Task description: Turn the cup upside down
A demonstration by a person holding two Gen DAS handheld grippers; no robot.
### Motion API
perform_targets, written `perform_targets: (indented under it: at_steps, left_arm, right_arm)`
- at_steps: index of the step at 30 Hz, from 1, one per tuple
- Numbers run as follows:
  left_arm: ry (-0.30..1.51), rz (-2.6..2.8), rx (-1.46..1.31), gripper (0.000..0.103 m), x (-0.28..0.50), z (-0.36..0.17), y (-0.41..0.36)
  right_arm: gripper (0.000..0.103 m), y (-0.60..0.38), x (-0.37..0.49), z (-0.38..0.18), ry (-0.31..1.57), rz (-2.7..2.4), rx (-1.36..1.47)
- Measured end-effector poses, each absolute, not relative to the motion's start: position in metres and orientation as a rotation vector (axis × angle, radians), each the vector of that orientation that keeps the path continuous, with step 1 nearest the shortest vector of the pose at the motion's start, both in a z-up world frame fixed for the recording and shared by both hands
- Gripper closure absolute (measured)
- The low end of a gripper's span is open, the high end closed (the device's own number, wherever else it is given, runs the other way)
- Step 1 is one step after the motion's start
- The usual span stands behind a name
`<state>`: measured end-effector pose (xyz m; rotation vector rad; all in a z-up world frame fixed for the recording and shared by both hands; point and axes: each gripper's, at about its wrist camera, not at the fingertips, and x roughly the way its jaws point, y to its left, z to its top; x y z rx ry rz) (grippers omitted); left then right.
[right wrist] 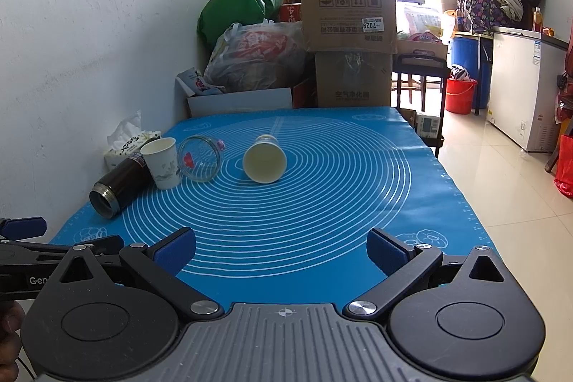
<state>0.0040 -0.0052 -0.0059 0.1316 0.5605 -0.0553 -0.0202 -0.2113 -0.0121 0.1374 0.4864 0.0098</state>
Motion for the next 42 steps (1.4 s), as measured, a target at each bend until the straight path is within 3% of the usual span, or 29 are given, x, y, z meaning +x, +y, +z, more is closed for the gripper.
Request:
perform_targets:
  at_steps: [19,42]
  left_arm:
    - [0.552,-0.020,0.125,0.000,0.016,-0.011,-0.004]
    - [0.551,0.100,0.064,0.000,0.179,-0.058,0.008]
  right_arm:
    - [0.000,-0.212,-0.014,-0.013,0.494,0.037,0.125]
    - [0.000,-0.254,0.100,-0.014,0.536,0.020,0.142]
